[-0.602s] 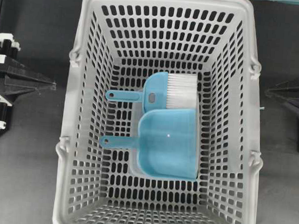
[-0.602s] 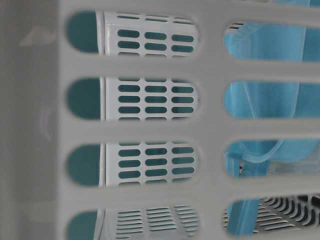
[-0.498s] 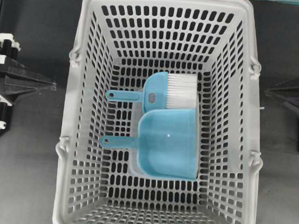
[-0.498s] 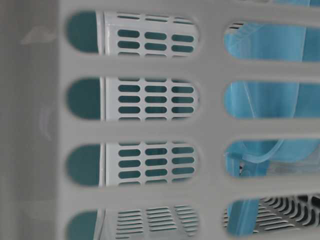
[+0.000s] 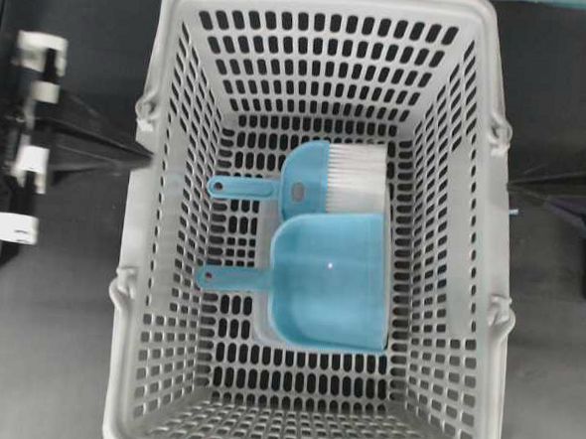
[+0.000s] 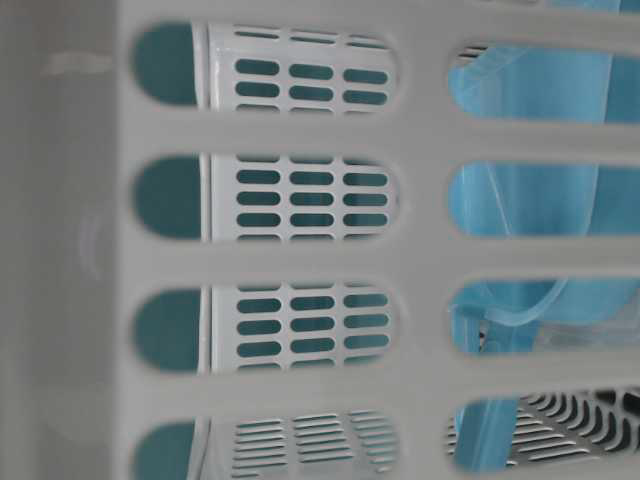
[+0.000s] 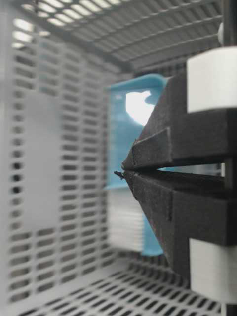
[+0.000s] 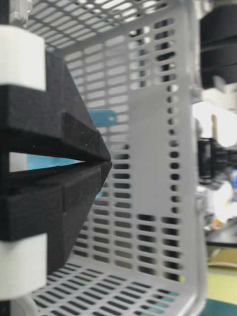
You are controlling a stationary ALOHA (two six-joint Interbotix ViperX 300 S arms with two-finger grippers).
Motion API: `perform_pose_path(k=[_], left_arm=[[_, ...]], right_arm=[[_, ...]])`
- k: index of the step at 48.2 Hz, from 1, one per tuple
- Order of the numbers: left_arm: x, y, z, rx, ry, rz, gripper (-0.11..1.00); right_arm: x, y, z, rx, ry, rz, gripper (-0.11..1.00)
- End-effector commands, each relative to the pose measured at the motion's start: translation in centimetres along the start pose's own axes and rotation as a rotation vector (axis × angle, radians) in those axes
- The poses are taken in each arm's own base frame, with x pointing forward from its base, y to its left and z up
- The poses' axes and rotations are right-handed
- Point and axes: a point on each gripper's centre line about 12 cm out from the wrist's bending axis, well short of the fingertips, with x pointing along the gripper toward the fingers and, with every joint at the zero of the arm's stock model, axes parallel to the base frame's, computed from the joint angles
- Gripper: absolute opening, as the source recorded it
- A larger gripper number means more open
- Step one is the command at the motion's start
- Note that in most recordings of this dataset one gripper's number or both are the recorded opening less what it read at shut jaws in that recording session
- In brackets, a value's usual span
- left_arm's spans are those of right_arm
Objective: Pick up the dustpan from the shopping basket with the left arm.
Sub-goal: 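Move the left gripper over the basket toward the dustpan handle, then lower the open left gripper around the light-blue dustpan handle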
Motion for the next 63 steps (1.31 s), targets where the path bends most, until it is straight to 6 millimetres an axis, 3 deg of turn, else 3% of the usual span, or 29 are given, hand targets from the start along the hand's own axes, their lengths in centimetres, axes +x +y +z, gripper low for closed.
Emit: perform_pose_path(k=[1,18,22,27,32,35,40,44,63], left_arm=[[1.0,-0.8,1.6,0.019,0.087,-0.019,0.00],[6.0,-1.9,2.0,0.037,0.354,-0.034,0.00],[6.8,-2.0,1.9,0.038,0.400,-0.032,0.00],[7.6,-2.0,1.6,0.033,0.467,-0.024,0.03],[8.5,-2.1,0.9,0.026,0.544,-0.017,0.28],[9.1,-2.2,0.6,0.030,0.581,-0.019,0.47],[10.4,-2.9,-0.2,0.033,0.633,-0.027,0.76],[11.5,-3.6,-1.6,0.040,0.683,-0.036,0.89],[16.2,-4.8,-7.8,0.014,0.873,-0.016,0.89]], right_arm=[[0.1,0.0,1.4,0.003,0.020,-0.001,0.00],[0.0,0.3,2.1,-0.001,0.069,0.010,0.03],[-0.1,0.3,2.1,0.000,0.071,0.013,0.16],[-0.1,0.5,2.2,0.002,0.063,0.019,0.47],[-0.2,0.5,2.5,0.004,0.050,0.019,0.74],[-0.3,0.5,2.6,0.004,0.047,0.020,0.82],[-0.5,0.5,2.7,0.005,0.039,0.020,0.80],[-0.5,0.5,2.7,0.019,0.037,0.020,0.78],[-0.5,0.5,2.4,0.051,0.047,0.019,0.78]])
